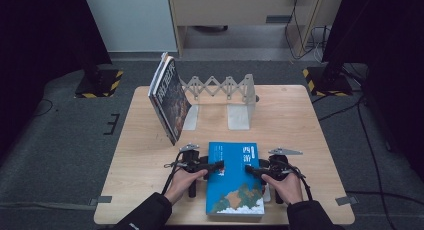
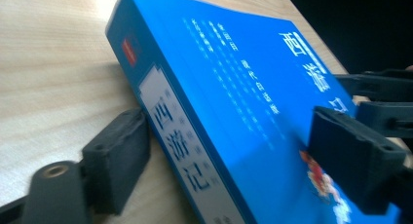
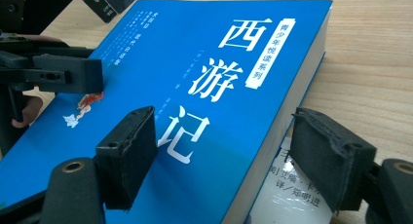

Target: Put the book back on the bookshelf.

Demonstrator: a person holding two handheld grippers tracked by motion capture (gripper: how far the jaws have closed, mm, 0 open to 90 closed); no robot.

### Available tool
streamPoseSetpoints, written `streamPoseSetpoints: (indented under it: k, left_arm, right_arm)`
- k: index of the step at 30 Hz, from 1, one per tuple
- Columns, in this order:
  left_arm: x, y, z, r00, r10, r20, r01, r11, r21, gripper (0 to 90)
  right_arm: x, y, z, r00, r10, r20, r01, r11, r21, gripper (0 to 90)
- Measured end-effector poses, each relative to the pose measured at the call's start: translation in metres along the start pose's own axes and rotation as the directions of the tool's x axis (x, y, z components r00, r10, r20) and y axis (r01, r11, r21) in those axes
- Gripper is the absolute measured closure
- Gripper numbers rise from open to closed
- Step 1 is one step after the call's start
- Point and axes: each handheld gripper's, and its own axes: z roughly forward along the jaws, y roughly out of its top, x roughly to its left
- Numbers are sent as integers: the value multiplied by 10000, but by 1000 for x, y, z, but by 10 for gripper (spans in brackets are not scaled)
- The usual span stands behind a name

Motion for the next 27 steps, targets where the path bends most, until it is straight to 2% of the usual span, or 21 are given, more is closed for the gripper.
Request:
streamPoseSetpoints:
  k: [8, 18, 19, 22, 24, 27]
  left_arm:
    - [0, 2, -4, 9995, -283, 100, 280, 9990, 335, 202]
    - [0, 8, -8, 9994, -308, 124, 299, 9975, 638, 268]
    - [1, 9, -9, 9989, -449, 167, 438, 9971, 621, 280]
    - [2, 9, -10, 9982, -549, 255, 532, 9966, 623, 300]
    - [5, 8, -9, 9956, -812, 474, 782, 9951, 611, 309]
    - [5, 7, -6, 9938, -936, 606, 900, 9941, 603, 308]
  right_arm:
    - [1, -1, 3, 9996, 195, -212, -194, 9998, 20, 246]
    - [-1, -2, 3, 9991, 304, -307, -303, 9995, 10, 244]
    - [-1, -2, 3, 9990, 322, -323, -321, 9995, 15, 243]
    - [-1, -2, 3, 9990, 298, -335, -298, 9996, 4, 242]
    - [-2, -2, 3, 9989, 296, -365, -296, 9996, -1, 242]
    - [-2, -2, 3, 9988, 281, -391, -281, 9996, -8, 241]
